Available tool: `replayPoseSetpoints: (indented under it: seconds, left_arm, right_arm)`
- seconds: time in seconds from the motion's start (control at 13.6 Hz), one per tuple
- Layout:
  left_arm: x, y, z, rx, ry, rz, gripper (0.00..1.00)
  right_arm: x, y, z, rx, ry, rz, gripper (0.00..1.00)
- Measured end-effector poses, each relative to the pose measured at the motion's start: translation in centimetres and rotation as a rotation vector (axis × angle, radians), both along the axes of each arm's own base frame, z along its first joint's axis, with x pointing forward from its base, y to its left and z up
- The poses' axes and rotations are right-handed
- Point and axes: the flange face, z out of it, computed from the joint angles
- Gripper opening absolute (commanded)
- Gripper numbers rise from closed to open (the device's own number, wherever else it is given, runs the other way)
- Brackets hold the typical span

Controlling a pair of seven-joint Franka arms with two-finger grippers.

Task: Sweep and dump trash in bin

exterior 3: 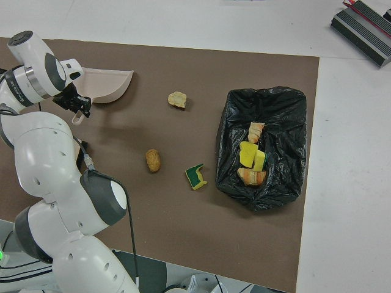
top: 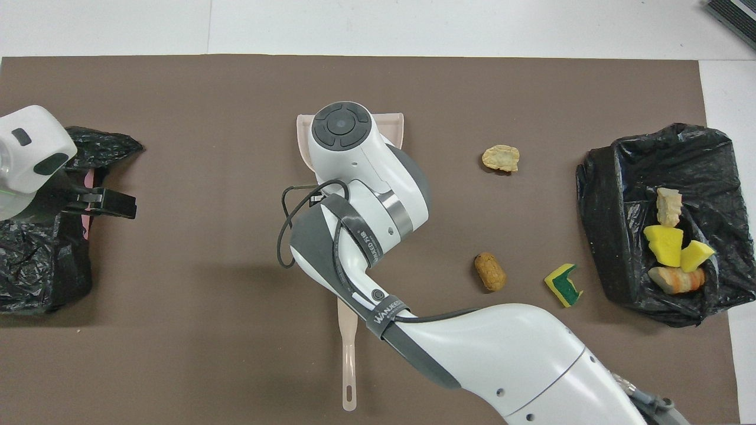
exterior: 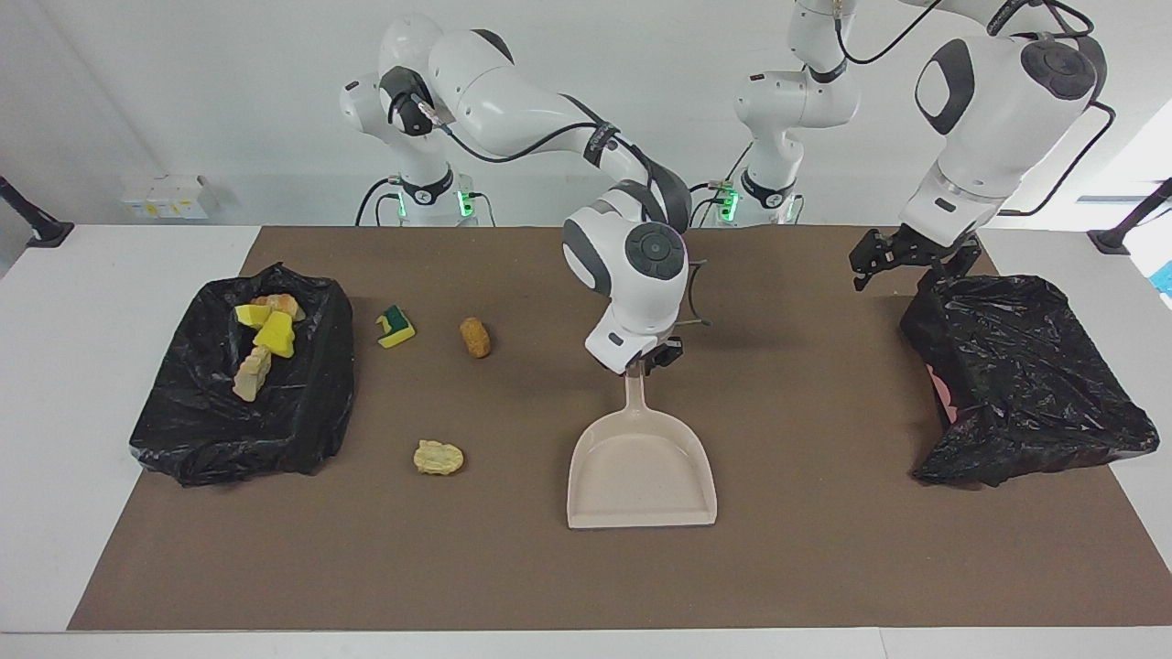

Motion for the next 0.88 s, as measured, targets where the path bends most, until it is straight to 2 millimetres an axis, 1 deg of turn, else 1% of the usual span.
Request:
replayPoseSetpoints:
  seconds: [0.07,0.15,0.29,0.44,0.59,0.66,0.73,0.88]
  left_arm:
    - [0.0,-0.1,-0.1,0.0,-0.004,-0.001,1.0]
    - [0.1,-0.1,-0.1,-0.001,-0.013,-0.002,1.0]
    - [0.3,-0.5,0.0,-0.002,-0.029,-0.009,1.0]
    - [0.5,-1.2,-0.1,-0.004,-0.048,-0.019,1.0]
    - [0.9,-2.4,-0.6,-0.007,-0.069,-0.031,1.0]
    - [1.3,-3.1,-1.1,-0.009,-0.083,-0.03,1.0]
    - [1.8,-4.0,-1.7,-0.012,-0.097,-0.031,1.0]
    - [2.6,-6.2,-3.1,-0.019,-0.116,-0.03,1.0]
  right_arm:
    - [0.1,-0.2,0.2,0.002,-0.003,-0.005,0.67]
    - [0.3,-0.4,0.8,0.007,-0.011,-0.012,0.81]
    - [0.2,-0.7,3.3,0.021,-0.023,-0.021,0.87]
    - [-1.2,-0.9,6.1,0.026,-0.014,-0.036,0.87]
    - [-3.9,-1.1,8.0,0.032,0.022,-0.038,0.88]
    - [-5.6,-1.3,8.6,0.026,0.041,-0.032,0.89]
    - [-7.5,-1.5,8.8,0.015,0.06,-0.021,0.89]
    - [-11.8,-1.2,8.4,-0.019,0.095,0.016,0.89]
